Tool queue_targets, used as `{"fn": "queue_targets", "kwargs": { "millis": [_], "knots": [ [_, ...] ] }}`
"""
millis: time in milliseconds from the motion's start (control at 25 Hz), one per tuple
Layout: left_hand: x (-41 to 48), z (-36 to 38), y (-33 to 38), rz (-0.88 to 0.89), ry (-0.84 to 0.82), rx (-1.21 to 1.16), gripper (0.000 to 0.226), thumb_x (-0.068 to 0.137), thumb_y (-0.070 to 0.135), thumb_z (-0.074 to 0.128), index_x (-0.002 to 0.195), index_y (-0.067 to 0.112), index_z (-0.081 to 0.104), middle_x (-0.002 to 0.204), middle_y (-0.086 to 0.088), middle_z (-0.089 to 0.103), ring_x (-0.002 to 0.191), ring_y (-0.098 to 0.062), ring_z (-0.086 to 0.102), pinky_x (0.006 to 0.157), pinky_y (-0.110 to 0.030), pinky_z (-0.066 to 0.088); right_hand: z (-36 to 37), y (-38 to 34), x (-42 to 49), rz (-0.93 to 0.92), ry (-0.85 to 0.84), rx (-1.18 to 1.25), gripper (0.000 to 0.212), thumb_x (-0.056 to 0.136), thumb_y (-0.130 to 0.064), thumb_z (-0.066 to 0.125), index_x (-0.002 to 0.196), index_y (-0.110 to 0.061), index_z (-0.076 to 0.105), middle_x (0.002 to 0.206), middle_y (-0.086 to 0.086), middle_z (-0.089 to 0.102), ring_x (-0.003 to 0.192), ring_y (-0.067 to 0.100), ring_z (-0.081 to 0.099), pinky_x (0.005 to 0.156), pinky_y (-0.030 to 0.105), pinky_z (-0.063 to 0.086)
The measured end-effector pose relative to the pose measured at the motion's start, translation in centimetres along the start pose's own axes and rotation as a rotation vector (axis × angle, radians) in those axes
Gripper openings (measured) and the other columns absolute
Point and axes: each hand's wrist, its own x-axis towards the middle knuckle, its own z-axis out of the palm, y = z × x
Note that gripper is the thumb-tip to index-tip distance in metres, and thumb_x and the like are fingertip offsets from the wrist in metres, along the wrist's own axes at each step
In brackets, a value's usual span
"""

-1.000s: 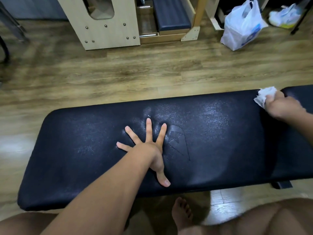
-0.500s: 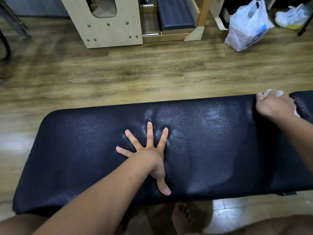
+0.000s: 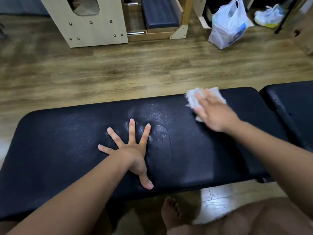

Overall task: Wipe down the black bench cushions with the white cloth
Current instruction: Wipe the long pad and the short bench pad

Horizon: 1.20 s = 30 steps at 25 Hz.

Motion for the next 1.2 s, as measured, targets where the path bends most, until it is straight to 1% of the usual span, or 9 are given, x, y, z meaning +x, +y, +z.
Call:
{"fn": "queue_targets", "kwargs": {
  "millis": [80, 160, 280, 480, 640, 840, 1040, 1120, 1200],
  "knots": [
    [0.2, 0.0, 0.1, -0.002, -0.005, -0.008, 0.166, 0.045, 0.048, 0.096, 0.114, 0.048, -0.055, 0.107, 0.003, -0.076, 0.111, -0.062, -0.052, 0.093, -0.088, -0.001, -0.3, 7.4, 0.3, 0.212, 0.02, -0.073, 0.078, 0.088, -0.059, 0.017, 0.153, -0.015, 0.017, 0.161, 0.011, 0.014, 0.147, 0.031, 0.011, 0.118, 0.042, 0.009],
    [0.5, 0.0, 0.1, -0.003, -0.012, -0.004, 0.166, 0.045, 0.048, 0.096, 0.114, 0.048, -0.055, 0.106, 0.002, -0.076, 0.109, -0.062, -0.053, 0.093, -0.089, -0.001, -1.2, 12.2, 0.7, 0.386, 0.015, -0.042, 0.066, 0.09, -0.056, 0.027, 0.144, -0.019, 0.038, 0.149, 0.016, 0.037, 0.135, 0.039, 0.033, 0.112, 0.05, 0.025],
    [0.9, -0.1, 0.1, 0.001, -0.019, 0.004, 0.167, 0.045, 0.048, 0.096, 0.113, 0.047, -0.056, 0.104, 0.001, -0.077, 0.106, -0.063, -0.053, 0.092, -0.089, -0.001, -2.2, 10.6, 2.9, 0.578, 0.027, 0.039, 0.065, 0.087, -0.056, 0.015, 0.121, -0.022, 0.059, 0.129, 0.02, 0.057, 0.117, 0.038, 0.051, 0.102, 0.048, 0.038],
    [1.1, 0.0, 0.0, 0.002, -0.028, 0.0, 0.167, 0.044, 0.052, 0.096, 0.11, 0.047, -0.057, 0.102, 0.0, -0.077, 0.104, -0.064, -0.054, 0.09, -0.09, 0.0, -1.1, -4.7, 6.7, 0.178, 0.108, -0.032, 0.053, 0.099, -0.046, 0.019, 0.114, -0.017, 0.06, 0.118, 0.02, 0.064, 0.107, 0.035, 0.06, 0.092, 0.039, 0.041],
    [0.8, -0.2, -0.2, 0.01, -0.042, -0.01, 0.166, 0.045, 0.052, 0.095, 0.112, 0.047, -0.056, 0.103, 0.0, -0.077, 0.103, -0.064, -0.054, 0.09, -0.09, -0.001, 0.7, -14.5, 7.5, 0.002, 0.1, -0.049, 0.051, 0.096, -0.047, 0.019, 0.125, -0.02, 0.051, 0.13, 0.012, 0.056, 0.119, 0.031, 0.052, 0.1, 0.043, 0.034],
    [0.2, 0.2, -0.2, 0.006, -0.013, -0.012, 0.166, 0.046, 0.051, 0.095, 0.114, 0.048, -0.056, 0.106, 0.002, -0.076, 0.105, -0.062, -0.055, 0.091, -0.09, -0.003, 1.0, -11.3, 3.7, -0.275, 0.078, 0.01, 0.067, 0.091, -0.053, 0.012, 0.15, -0.025, 0.026, 0.159, -0.001, 0.024, 0.145, 0.019, 0.021, 0.119, 0.039, 0.011],
    [0.4, 0.2, -0.2, -0.003, -0.003, -0.014, 0.166, 0.046, 0.049, 0.096, 0.112, 0.048, -0.057, 0.106, 0.001, -0.076, 0.106, -0.062, -0.054, 0.093, -0.089, -0.002, 0.0, 5.2, -0.2, 0.102, 0.082, -0.053, 0.072, 0.092, -0.06, 0.013, 0.151, -0.02, 0.024, 0.159, 0.004, 0.023, 0.145, 0.025, 0.022, 0.119, 0.043, 0.016],
    [0.6, 0.1, -0.1, -0.005, -0.014, -0.002, 0.166, 0.045, 0.05, 0.096, 0.112, 0.048, -0.057, 0.105, 0.0, -0.076, 0.106, -0.063, -0.054, 0.093, -0.089, -0.001, -1.4, 11.1, -0.6, 0.311, 0.091, -0.005, 0.068, 0.093, -0.065, 0.014, 0.142, -0.024, 0.039, 0.15, 0.008, 0.04, 0.134, 0.031, 0.037, 0.109, 0.045, 0.031],
    [0.7, -0.1, -0.1, -0.003, -0.024, -0.005, 0.167, 0.045, 0.05, 0.096, 0.111, 0.047, -0.057, 0.104, 0.0, -0.077, 0.105, -0.063, -0.054, 0.092, -0.089, -0.001, -2.4, 13.4, 0.1, 0.532, 0.057, 0.071, 0.05, 0.097, -0.053, 0.02, 0.129, -0.031, 0.051, 0.135, 0.014, 0.054, 0.119, 0.038, 0.049, 0.091, 0.042, 0.038]
  ]
}}
